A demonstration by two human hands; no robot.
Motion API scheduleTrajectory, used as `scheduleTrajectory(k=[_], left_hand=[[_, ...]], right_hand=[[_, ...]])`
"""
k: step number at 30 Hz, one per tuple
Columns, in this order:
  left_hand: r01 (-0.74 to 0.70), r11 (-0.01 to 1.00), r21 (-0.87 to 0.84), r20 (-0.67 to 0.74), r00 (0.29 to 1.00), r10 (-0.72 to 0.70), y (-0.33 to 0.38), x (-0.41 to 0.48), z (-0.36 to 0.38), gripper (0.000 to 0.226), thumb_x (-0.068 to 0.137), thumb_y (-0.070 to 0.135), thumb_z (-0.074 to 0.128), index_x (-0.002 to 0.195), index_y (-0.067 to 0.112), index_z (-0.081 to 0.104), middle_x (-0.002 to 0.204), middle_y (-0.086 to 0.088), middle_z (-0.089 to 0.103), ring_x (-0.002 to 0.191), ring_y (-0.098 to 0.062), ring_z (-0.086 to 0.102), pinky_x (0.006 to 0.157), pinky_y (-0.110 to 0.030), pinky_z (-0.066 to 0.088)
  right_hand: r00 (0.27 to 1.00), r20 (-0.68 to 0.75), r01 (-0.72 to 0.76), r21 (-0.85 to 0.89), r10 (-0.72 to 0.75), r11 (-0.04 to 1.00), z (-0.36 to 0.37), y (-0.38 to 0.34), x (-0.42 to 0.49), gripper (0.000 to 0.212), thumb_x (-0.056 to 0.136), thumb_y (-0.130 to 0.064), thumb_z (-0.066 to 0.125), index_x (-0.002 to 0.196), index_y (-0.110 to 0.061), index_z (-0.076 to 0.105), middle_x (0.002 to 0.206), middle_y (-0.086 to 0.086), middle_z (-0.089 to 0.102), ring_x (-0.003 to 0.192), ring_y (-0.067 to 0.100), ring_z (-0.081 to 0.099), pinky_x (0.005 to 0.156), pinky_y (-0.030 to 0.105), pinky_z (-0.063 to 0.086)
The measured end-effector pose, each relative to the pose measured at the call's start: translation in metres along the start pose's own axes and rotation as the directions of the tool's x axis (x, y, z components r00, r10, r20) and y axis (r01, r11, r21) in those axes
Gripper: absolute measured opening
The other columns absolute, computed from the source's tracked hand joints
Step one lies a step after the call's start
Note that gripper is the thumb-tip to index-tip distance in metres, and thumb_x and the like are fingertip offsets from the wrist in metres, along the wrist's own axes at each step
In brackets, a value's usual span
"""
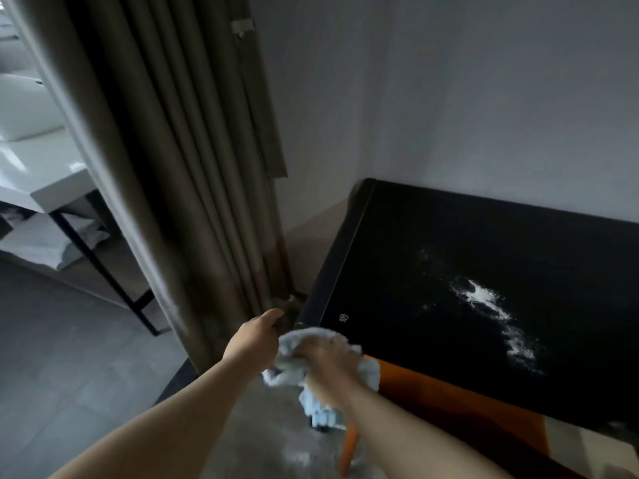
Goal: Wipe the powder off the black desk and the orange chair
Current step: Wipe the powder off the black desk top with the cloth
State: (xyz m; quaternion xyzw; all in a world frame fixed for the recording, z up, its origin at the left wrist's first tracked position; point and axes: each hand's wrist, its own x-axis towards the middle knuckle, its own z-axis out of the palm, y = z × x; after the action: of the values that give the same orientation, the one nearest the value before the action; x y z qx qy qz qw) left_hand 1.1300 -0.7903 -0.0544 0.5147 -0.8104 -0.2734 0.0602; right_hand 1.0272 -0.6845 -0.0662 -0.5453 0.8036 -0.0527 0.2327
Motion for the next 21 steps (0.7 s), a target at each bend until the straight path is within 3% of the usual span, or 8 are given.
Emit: scheduleTrajectory(k=[2,5,11,16,19,21], left_hand=[[0.000,1.000,0.011,0.010,1.000,0.000,-0.008,-0.007,-0.005,0.049,0.091,0.012,0.038,0.137,0.028,0.044,0.133,-0.004,0.055,0.117,-0.023,0.053,0.089,-0.027,0.044],[-0.021,1.000,-0.016,-0.001,1.000,0.021,-0.016,-0.017,-0.008,0.045,0.094,0.016,0.038,0.138,0.024,0.044,0.135,-0.005,0.053,0.121,-0.024,0.050,0.094,-0.029,0.042],[-0.171,0.977,-0.129,-0.029,0.985,0.169,0.012,-0.021,-0.011,0.037,0.096,0.037,0.041,0.130,0.024,0.051,0.125,-0.002,0.061,0.115,-0.023,0.054,0.084,-0.026,0.040],[-0.256,0.920,-0.297,-0.074,0.967,0.245,0.067,-0.007,-0.006,0.034,0.097,0.043,0.036,0.116,0.027,0.059,0.107,0.005,0.064,0.103,-0.016,0.056,0.077,-0.024,0.036],[-0.233,0.907,-0.352,-0.116,0.972,0.205,0.101,0.014,0.002,0.037,0.098,0.043,0.033,0.120,0.027,0.057,0.111,0.003,0.064,0.105,-0.017,0.056,0.079,-0.024,0.036],[-0.217,0.926,-0.309,-0.120,0.975,0.189,0.125,0.032,0.013,0.038,0.098,0.041,0.033,0.128,0.025,0.052,0.119,0.000,0.062,0.106,-0.019,0.056,0.079,-0.024,0.038]], right_hand=[[0.993,-0.117,0.026,0.186,-0.005,0.982,0.000,-0.008,0.001,0.038,0.087,-0.041,0.053,0.124,-0.044,0.046,0.137,-0.008,0.043,0.129,0.029,0.033,0.102,0.048,0.030],[0.980,-0.198,0.093,0.297,-0.034,0.950,-0.002,-0.011,-0.006,0.047,0.086,-0.019,0.051,0.128,-0.038,0.047,0.135,-0.009,0.045,0.127,0.021,0.036,0.103,0.040,0.033],[0.891,-0.453,0.180,0.371,0.009,0.911,-0.038,0.025,-0.022,0.055,0.074,-0.005,0.057,0.125,-0.024,0.055,0.133,-0.005,0.049,0.123,0.018,0.045,0.103,0.031,0.036],[0.860,-0.506,0.217,0.485,0.069,0.847,-0.089,0.067,-0.023,0.051,0.076,-0.001,0.058,0.118,-0.029,0.053,0.120,-0.013,0.048,0.111,0.004,0.047,0.084,0.010,0.037],[0.816,-0.555,0.207,0.541,0.161,0.815,-0.126,0.104,-0.017,0.051,0.076,0.001,0.056,0.113,-0.034,0.051,0.112,-0.015,0.050,0.099,0.002,0.050,0.072,0.008,0.037],[0.785,-0.590,0.209,0.539,0.189,0.816,-0.153,0.135,-0.010,0.053,0.075,0.003,0.055,0.111,-0.035,0.050,0.108,-0.016,0.050,0.096,0.002,0.051,0.072,0.011,0.039]])
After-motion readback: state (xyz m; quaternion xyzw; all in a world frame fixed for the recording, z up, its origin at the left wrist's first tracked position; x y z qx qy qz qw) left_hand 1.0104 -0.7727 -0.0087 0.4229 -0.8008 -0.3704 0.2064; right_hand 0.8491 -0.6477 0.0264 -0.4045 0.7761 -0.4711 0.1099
